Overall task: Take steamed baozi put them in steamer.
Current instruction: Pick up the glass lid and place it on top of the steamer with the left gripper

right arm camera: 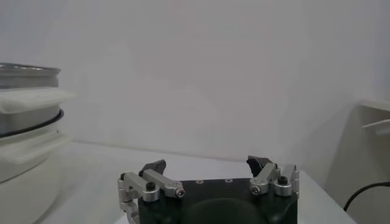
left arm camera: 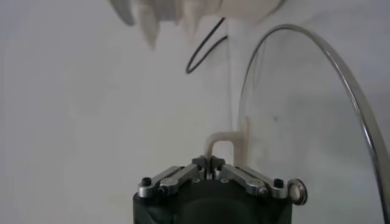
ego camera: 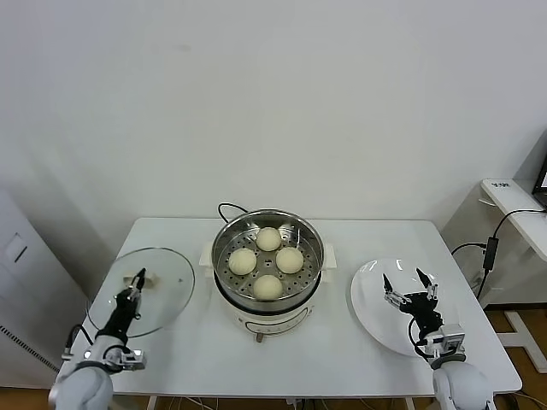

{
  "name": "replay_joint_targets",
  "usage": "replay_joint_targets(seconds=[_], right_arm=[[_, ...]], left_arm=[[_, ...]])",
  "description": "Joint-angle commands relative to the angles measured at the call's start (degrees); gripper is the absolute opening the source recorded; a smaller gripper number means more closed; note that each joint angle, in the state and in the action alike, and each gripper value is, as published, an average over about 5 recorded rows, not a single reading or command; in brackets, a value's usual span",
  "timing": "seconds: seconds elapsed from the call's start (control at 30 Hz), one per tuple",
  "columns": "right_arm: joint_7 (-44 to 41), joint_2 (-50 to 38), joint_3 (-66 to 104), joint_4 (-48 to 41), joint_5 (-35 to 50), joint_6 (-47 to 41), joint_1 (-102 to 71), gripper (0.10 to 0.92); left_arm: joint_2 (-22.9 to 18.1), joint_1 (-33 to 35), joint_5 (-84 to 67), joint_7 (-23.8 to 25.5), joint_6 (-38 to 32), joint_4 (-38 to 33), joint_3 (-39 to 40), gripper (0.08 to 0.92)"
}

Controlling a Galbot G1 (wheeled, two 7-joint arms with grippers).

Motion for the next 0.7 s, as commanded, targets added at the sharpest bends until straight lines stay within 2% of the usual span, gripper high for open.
replay_joint_targets(seconds=[0.03, 0.4, 0.7], right_arm=[[-0.2, -0.3, 0.1, 0.2, 0.2, -0.2, 0.0, 0.823], [-0.4, -0.5, 0.1, 0.1, 0.4, -0.2, 0.3, 0.823], [-0.3, -1.0, -0.1, -0.8, 1.0, -0.5, 1.3, 0.823]], left_arm=[[7.0, -0.7, -10.5, 6.8, 6.9, -8.9, -0.8, 0.110], [12.0, -2.2, -12.8, 19.0, 20.6, -23.3, 3.4, 0.110], [12.4, -5.3, -5.0, 24.0, 30.5, -28.5, 13.3, 0.110]])
